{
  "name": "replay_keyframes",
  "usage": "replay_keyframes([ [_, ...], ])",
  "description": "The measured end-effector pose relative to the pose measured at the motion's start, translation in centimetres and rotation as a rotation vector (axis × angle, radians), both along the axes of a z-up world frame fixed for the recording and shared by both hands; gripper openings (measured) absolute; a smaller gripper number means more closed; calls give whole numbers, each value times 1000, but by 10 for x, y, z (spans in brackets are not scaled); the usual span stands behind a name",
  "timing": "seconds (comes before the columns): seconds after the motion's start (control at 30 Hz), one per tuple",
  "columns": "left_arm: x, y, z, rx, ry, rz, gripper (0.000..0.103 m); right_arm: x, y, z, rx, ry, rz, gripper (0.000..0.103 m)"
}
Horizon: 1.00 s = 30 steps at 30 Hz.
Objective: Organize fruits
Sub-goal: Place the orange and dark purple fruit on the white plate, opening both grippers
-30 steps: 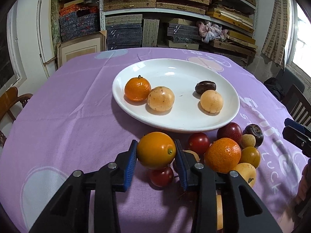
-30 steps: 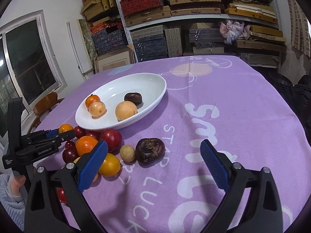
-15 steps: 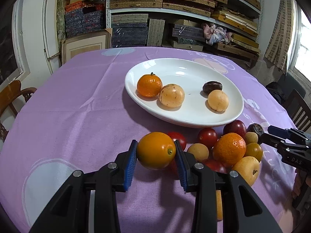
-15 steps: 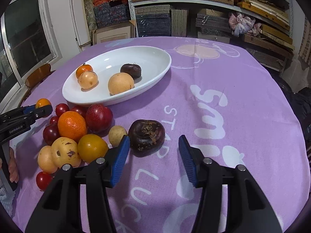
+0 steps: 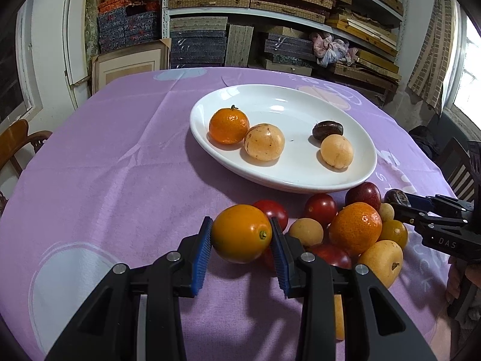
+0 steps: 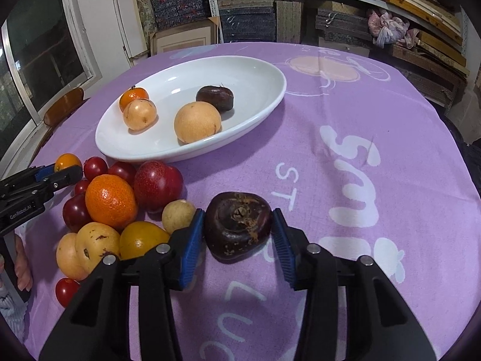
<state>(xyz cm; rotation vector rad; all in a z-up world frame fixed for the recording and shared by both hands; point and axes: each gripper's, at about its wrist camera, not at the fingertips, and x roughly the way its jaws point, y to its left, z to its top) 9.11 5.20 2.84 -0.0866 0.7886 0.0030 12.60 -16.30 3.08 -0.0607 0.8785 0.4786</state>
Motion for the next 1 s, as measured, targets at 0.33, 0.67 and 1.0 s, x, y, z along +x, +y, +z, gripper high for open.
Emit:
replay_keyframes([
  [0.33, 21, -10, 49, 95, -76, -21, 38, -6, 2, 60, 44, -114, 7, 44],
  [0.67, 133, -10, 67, 118, -9, -31, 38, 52, 88, 77, -3, -140, 100, 44],
  [1.0, 208, -4, 29, 111, 119, -37, 41, 120, 146, 35, -148, -63, 143, 44],
])
